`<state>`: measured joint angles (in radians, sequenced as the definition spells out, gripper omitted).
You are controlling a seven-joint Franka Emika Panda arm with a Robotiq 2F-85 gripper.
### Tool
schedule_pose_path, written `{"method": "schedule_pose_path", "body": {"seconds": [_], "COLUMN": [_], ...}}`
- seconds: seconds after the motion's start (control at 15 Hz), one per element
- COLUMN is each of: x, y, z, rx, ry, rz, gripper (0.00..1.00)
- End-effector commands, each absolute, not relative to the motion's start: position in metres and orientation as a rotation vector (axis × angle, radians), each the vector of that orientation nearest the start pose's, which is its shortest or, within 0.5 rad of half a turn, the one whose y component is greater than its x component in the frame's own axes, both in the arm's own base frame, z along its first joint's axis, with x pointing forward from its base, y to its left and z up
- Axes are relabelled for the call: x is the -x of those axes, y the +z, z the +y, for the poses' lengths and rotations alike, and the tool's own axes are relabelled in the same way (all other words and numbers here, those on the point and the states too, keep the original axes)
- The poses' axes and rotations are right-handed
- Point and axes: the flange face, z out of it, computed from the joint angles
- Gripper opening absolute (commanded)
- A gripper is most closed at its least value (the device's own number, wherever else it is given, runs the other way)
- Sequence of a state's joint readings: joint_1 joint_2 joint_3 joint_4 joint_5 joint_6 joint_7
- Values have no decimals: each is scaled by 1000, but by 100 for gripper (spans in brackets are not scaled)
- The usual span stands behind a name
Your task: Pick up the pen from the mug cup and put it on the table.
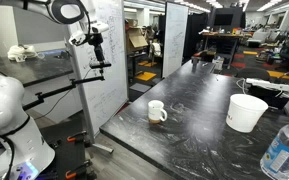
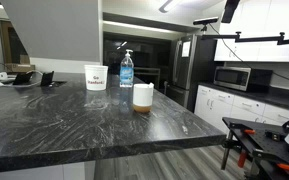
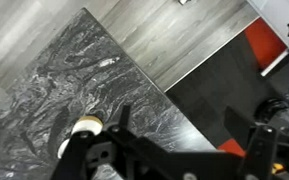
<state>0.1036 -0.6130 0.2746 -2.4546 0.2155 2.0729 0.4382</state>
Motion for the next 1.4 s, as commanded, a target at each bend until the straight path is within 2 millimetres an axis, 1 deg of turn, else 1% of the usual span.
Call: {"method": "schedule_pose_path", "body": {"seconds": [0.0,0.27,0.4,0.53,0.67,0.93,1.0,1.07,1.2,1.33], "x": [-357,-357,-364,-374,-389,-428,-438,-449,-470,-492], "y": [522,522,524,523,518,499,494,489,478,468], "z": [166,166,159,145,123,78,70,62,50,40], "rx": [2996,2996,3005,3023,3055,3189,3199,3209,3180,3133], "ry": [-280,-280,-261,-233,-209,-170,-143,-135,-110,-78], "rz": [262,262,255,223,170,88,36,33,14,-56], "gripper": [100,100,100,100,100,100,100,100,100,100]}}
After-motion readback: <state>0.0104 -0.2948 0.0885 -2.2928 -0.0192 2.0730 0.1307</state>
